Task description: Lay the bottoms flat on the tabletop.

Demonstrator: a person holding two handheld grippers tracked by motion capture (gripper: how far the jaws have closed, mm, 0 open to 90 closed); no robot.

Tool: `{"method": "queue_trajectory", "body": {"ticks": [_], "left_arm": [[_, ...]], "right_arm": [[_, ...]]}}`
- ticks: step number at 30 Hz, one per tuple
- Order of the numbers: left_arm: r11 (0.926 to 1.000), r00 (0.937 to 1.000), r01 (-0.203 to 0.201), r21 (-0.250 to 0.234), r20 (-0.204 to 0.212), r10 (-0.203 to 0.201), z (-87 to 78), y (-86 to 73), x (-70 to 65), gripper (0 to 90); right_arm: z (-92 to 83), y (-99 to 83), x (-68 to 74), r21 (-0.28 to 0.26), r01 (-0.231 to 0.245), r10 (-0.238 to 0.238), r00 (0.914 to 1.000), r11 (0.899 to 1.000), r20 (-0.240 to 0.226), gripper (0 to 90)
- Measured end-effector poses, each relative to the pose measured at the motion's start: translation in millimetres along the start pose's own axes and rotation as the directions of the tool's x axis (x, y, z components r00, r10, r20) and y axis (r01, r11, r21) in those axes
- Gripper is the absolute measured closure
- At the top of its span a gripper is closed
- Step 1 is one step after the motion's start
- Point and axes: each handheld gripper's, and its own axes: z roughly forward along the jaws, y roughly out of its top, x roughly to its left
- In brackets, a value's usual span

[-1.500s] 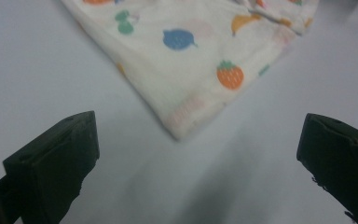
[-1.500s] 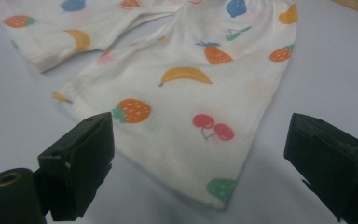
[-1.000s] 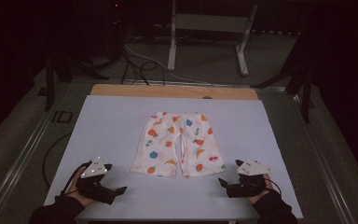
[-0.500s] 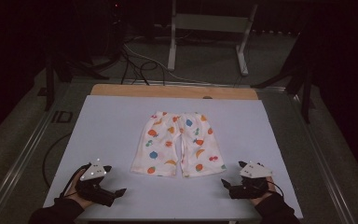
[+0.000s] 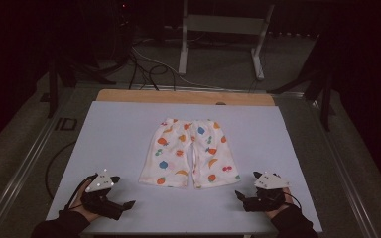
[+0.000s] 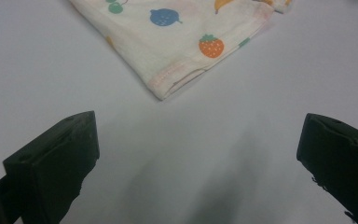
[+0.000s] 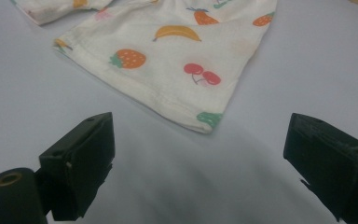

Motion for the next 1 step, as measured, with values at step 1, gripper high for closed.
{"method": "queue_trajectory", "body": {"ticks": [1], "left_arm": [[1.0000,1.0000,0.002,-0.002,-0.001,-0.002,0.0,0.3,-0.1,0.4]], "right_arm": [[-0.5,0.3,0.1,0.001,-0.001,0.001,1.0000,1.000,0.001,9.1]]}}
